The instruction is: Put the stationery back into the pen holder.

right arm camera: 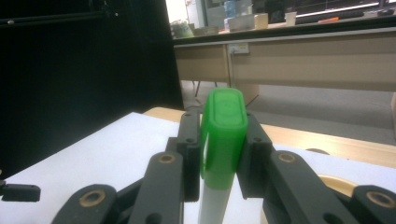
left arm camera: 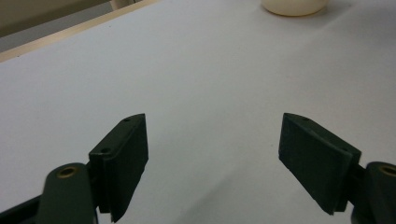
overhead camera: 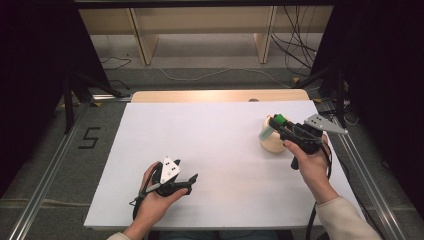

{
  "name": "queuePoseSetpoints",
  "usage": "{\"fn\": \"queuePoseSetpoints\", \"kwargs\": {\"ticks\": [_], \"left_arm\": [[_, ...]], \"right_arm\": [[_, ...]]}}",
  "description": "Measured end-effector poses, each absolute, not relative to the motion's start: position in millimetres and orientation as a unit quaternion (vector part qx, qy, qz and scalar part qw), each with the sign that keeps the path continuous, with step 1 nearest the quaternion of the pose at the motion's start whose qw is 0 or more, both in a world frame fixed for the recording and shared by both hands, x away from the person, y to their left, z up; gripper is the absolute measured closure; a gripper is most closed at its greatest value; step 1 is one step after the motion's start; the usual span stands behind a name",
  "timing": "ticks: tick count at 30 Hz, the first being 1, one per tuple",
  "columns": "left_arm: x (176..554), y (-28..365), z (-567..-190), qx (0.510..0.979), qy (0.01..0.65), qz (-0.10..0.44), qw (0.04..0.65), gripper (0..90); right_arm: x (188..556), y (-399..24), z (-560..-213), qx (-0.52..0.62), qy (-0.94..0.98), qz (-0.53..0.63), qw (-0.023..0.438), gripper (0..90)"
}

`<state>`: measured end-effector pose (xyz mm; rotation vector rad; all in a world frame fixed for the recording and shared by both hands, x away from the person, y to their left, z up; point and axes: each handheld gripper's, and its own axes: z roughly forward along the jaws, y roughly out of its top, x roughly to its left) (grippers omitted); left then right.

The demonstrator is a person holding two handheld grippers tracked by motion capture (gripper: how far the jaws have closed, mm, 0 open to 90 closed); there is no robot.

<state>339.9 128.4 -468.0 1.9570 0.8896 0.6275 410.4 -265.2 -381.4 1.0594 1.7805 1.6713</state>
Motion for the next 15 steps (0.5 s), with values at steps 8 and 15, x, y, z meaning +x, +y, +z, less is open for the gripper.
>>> {"fn": "queuePoseSetpoints", "kwargs": {"ticks": [8,15], "left_arm": [[340,128,-468,0.786,0.357,0.254,0.436,24.0],[340,128,-469,0.787,0.357,0.253,0.436,24.0]], "right_arm": [[414,-272,-379,0.391,0.642,0.611,0.248,74.7],[417,-278,-378,0.399,0.637,0.608,0.254,74.7]]}}
